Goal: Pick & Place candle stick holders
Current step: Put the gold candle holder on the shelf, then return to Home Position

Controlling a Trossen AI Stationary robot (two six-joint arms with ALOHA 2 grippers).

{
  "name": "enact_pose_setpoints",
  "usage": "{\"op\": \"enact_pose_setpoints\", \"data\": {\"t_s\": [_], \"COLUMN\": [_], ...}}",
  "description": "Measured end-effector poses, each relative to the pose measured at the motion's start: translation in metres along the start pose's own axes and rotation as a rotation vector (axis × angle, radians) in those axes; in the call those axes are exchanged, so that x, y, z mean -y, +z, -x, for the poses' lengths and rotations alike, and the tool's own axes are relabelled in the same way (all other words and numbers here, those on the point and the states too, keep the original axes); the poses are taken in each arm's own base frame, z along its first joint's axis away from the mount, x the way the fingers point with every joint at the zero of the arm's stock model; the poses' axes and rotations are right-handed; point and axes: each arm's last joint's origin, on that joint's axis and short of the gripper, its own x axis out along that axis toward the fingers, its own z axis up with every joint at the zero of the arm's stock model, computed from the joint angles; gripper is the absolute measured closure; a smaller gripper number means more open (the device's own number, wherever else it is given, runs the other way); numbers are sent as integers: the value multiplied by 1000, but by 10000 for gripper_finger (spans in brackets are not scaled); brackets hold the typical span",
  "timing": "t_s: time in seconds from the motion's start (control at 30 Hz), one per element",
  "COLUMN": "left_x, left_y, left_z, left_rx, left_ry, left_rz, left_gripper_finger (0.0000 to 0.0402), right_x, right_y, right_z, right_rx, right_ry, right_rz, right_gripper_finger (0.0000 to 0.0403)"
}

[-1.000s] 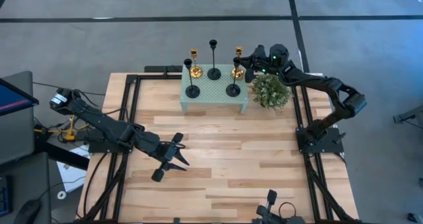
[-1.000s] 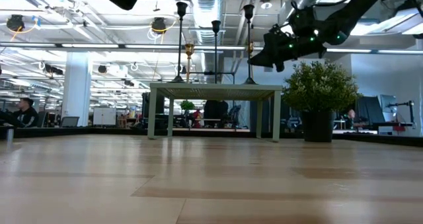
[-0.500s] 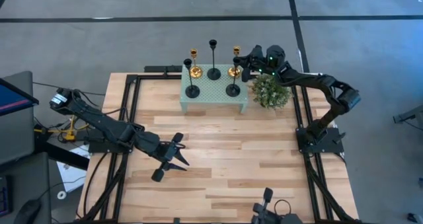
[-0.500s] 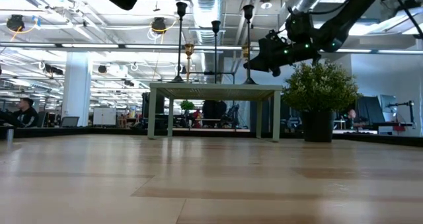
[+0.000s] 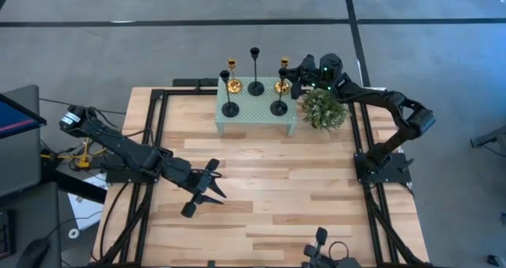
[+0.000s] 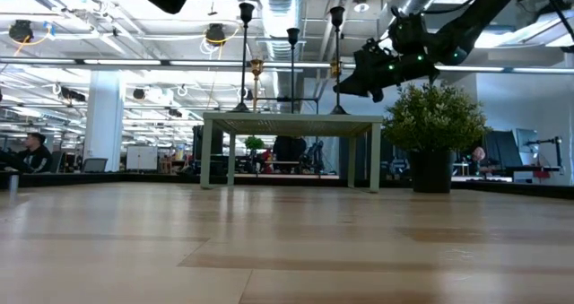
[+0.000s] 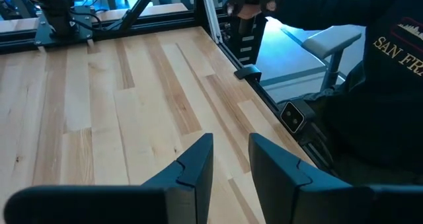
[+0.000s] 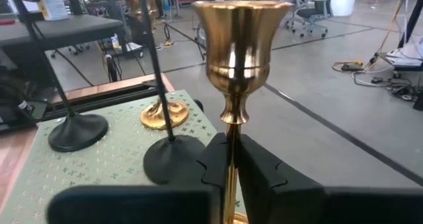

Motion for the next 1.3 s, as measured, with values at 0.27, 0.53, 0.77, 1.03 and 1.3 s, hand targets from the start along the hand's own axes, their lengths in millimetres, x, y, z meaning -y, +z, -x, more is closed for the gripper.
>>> {"op": "enact_pose_setpoints", "data": {"t_s": [0.27, 0.53, 0.77, 1.03, 1.3], "left_x": [0, 0, 0, -3, -11], "left_y": [0, 0, 0, 0, 0], "left_z": [0, 0, 0, 0, 0], "left_rx": [0, 0, 0, 0, 0], "left_ry": [0, 0, 0, 14, 73], "left_rz": [0, 0, 0, 4, 11], "left_gripper_finger": [305, 305, 305, 305, 305], "right_x": [-2, -4, -15, -45, -83], "right_y": [-3, 11, 42, 68, 76], "right_z": [-1, 12, 58, 119, 162], "right_rx": [-15, 1, -18, -38, -45], "right_ry": [1, -11, -38, -35, 52], "right_rz": [3, 24, 52, 5, 8], "right_gripper_finger": [312, 209, 178, 203, 290]}}
